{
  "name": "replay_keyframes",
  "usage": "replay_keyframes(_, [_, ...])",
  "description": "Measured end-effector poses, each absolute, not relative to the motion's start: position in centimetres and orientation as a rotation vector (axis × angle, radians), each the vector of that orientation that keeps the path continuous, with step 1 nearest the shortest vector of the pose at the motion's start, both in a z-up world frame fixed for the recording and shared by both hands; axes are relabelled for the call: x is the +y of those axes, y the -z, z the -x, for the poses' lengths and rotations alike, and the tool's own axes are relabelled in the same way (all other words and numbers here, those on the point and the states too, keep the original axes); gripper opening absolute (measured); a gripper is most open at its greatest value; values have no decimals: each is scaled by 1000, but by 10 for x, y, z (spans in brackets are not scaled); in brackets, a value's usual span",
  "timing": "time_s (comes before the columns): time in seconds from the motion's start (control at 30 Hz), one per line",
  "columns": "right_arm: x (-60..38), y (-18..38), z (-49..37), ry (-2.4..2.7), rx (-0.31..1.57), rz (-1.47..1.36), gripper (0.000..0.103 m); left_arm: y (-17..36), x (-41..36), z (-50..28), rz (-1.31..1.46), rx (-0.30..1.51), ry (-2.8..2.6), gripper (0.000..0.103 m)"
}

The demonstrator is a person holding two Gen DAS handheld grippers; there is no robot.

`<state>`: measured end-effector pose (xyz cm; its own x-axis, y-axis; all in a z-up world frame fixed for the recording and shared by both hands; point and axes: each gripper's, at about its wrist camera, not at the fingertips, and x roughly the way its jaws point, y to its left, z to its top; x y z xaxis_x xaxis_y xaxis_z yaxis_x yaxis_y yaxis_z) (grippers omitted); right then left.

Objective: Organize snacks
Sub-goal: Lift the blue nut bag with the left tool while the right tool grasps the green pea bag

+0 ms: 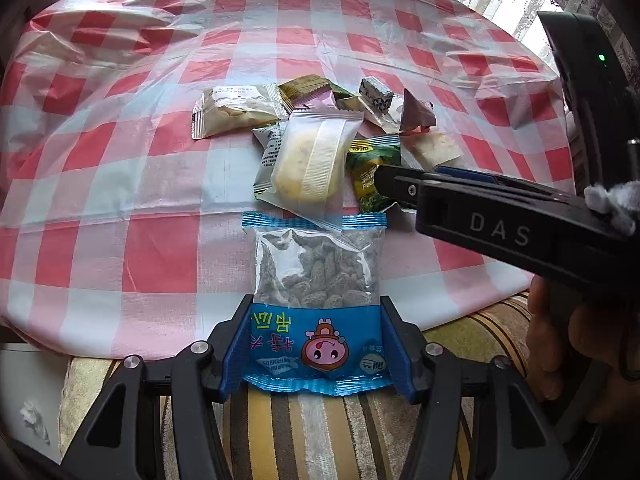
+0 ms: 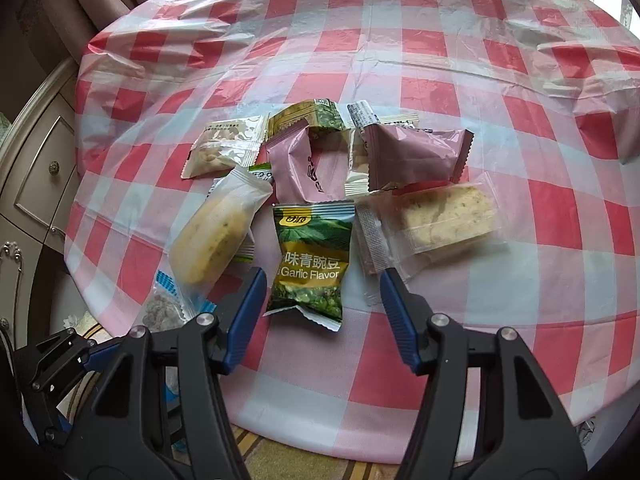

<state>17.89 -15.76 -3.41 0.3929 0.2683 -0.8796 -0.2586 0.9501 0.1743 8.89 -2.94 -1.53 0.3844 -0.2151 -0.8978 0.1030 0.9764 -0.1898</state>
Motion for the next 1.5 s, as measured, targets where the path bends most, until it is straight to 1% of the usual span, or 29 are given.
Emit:
replay_keyframes(0.1, [-153,38,-182,-325,1130,4,50,13,-24,-84,120,1155,202,59])
replay_keyframes(0.27, [-141,42,-187,-319,1135,48,50,12,-25,-81,126,1148,199,59])
replay_keyframes(0.4, [-146,43,-185,-335,1133,24,38,9,-25,-77,127,1139,193,59])
replay_keyframes(0.47, [-148,41,-180,-346,1131,25,35,7,-24,-74,131,1134,189,59])
replay_keyframes(0.77, [-190,16,-140,-311,1063,-27,35,-4,-30,-63,123,1104,185,59])
replay_keyframes(1.03, [-251,1,-106,-217,1017,-95,35,-12,-56,-61,83,1085,236,59])
replay_keyframes(1.3, [-317,-7,-73,-108,978,-150,35,-23,-105,-65,8,1064,331,59])
replay_keyframes(1.5, [-380,-3,-45,31,981,-196,35,-29,-156,-67,-54,1053,445,59])
